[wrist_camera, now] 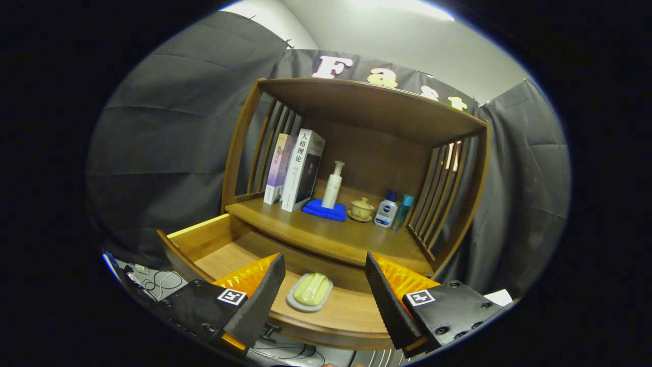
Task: Pull open the drawer, take out the items inside it, and place them on the countertop above the cabinet.
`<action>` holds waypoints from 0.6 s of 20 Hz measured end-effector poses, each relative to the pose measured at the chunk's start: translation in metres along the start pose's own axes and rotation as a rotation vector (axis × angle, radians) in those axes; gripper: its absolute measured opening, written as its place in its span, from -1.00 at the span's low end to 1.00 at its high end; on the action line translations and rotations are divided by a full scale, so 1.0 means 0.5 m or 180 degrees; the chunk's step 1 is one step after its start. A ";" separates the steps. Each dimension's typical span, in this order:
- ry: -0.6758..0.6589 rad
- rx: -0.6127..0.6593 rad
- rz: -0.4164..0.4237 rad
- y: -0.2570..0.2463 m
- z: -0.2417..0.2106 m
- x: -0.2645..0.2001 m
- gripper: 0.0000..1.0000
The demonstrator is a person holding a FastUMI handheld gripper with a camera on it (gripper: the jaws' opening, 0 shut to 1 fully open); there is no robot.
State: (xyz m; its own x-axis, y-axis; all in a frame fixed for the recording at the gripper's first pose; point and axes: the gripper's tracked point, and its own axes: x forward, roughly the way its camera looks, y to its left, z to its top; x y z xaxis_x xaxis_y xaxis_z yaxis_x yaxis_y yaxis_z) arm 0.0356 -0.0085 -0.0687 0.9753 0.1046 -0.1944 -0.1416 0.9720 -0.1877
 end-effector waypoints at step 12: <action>0.1365 0.0391 0.0512 0.013 -0.123 0.206 0.96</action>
State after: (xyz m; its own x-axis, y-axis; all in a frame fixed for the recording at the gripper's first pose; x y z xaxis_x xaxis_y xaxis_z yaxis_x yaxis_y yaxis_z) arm 0.1250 -0.0043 -0.1492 0.7811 0.1845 -0.5965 -0.2389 0.9710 -0.0125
